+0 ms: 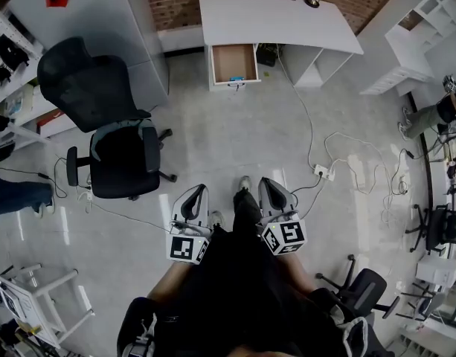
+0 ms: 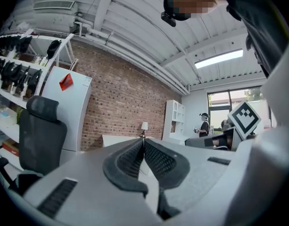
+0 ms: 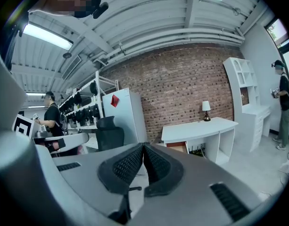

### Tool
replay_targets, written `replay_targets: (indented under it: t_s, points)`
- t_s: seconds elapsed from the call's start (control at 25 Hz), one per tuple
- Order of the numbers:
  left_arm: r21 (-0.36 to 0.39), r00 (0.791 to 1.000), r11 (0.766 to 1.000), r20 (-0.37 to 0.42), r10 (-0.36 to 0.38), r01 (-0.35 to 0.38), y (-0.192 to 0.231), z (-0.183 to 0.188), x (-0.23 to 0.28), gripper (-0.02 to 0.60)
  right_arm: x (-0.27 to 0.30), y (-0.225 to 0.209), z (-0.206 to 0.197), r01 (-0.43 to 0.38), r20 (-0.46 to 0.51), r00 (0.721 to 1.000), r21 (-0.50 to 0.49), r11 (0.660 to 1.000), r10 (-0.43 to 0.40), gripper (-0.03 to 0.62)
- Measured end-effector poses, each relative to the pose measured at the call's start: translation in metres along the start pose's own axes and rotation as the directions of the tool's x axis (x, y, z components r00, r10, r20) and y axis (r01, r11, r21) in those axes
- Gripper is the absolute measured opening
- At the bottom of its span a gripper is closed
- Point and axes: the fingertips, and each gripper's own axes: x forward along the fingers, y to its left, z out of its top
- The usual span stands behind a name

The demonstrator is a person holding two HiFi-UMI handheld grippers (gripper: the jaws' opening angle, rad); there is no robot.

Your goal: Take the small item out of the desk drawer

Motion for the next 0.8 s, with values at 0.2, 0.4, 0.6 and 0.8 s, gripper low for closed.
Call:
replay_targets:
  t_s: [0.2,0.4,0.6,0.8]
  points:
    - [0.005,1.0,1.0,-0.007,0.024,-0.024,0.025,0.001,0.045,0.009,0.055,-0.024,0.012,-0.028,0.013,1.0,0.0,1.0,0.028,0.026]
    - [0.014,0.999,0.999,-0.015,0.039,-0.039,0.049,0.011,0.123,0.009,0.125,-0.065,0.029,-0.064,0.009,0.998,0.006,0.998,0.064,0.026]
    - [0.038,0.997,0.997,-0.015,0.069,-0.069,0.073,0.029,0.214,0.009,0.203,-0.108,0.049,-0.12,-0.016,0.993,0.01,0.993,0.121,0.026]
    - [0.046,0.992,0.991,-0.014,0.124,-0.123,0.098,0.04,0.282,0.009,0.27,-0.148,0.068,-0.187,-0.04,0.982,-0.003,0.982,0.187,0.026]
